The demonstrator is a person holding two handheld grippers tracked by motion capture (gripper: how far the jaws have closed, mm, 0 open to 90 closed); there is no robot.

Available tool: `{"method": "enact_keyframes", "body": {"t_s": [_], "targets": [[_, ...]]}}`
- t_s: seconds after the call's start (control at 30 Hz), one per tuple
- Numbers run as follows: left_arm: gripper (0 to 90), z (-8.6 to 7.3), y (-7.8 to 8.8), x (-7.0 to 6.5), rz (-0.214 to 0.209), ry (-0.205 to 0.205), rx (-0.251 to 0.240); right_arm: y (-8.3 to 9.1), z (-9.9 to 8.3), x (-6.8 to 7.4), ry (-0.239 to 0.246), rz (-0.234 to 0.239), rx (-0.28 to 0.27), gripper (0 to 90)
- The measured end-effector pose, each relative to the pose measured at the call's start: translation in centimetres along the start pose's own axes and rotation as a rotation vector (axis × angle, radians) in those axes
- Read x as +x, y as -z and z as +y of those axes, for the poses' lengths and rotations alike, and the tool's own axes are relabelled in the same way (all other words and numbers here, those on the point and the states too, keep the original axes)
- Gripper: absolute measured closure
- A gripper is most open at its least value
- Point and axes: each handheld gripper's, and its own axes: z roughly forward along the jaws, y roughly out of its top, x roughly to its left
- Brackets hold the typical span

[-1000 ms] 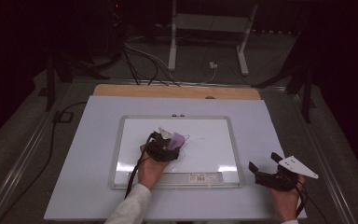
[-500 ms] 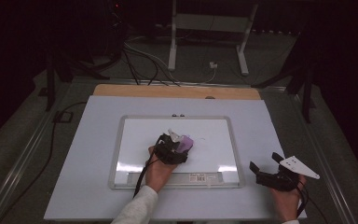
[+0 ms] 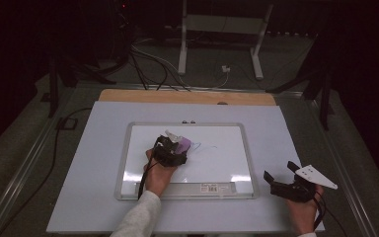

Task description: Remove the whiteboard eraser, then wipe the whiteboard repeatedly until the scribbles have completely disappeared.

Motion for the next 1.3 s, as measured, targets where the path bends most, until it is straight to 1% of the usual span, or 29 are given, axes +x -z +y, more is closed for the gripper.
{"method": "enact_keyframes", "body": {"t_s": [0.13,0.2,0.37,0.4,0.47,0.53,0.57,0.63,0.77,0.9,1.03,1.1,1.2,1.3], "targets": [[41.8,0.1,-0.1,-0.7,-0.027,-0.005,0.002,0.0,0.0,0.0,-0.002,0.001,-0.001,0.3],[41.8,0.1,-0.2,-1.5,-0.042,-0.019,-0.003,0.0,0.0,0.1,-0.001,0.002,0.003,0.3],[41.8,0.2,-0.5,-3.5,-0.101,-0.051,-0.005,-0.1,0.0,0.0,0.002,0.001,0.003,0.3],[41.8,0.3,-0.5,-3.8,-0.105,-0.064,-0.006,-0.1,0.0,0.0,0.001,0.001,0.003,0.3],[41.8,0.4,-0.6,-4.1,-0.098,-0.075,-0.008,0.0,0.0,-0.1,-0.005,-0.001,0.001,0.3],[41.8,0.4,-0.6,-3.9,-0.109,-0.069,-0.003,0.1,0.0,-0.1,-0.005,-0.002,0.000,0.3],[41.8,0.4,-0.6,-3.7,-0.103,-0.069,-0.003,0.1,0.0,-0.1,-0.004,-0.003,-0.001,0.3],[41.8,0.5,-0.6,-3.2,-0.089,-0.058,-0.005,0.1,0.0,-0.1,-0.004,-0.003,-0.002,0.3],[41.8,0.4,-0.5,-1.7,-0.049,-0.039,-0.001,0.1,0.0,-0.1,-0.007,-0.004,0.000,0.3],[41.8,0.4,-0.4,-0.2,-0.019,-0.009,-0.001,0.1,0.0,-0.1,-0.005,-0.003,0.001,0.3],[41.8,0.7,-0.6,0.8,0.005,0.012,0.001,0.1,0.0,-0.1,-0.006,-0.005,0.000,0.3],[41.8,1.0,-0.8,1.3,0.025,0.017,0.005,0.1,0.0,-0.1,-0.005,-0.005,-0.001,0.3],[41.8,1.6,-1.3,1.7,0.037,0.034,0.014,0.1,0.0,-0.1,-0.005,-0.005,-0.001,0.3],[41.8,2.2,-1.8,1.4,0.034,0.032,0.017,0.0,0.0,-0.1,-0.002,-0.003,0.001,0.3]]}}
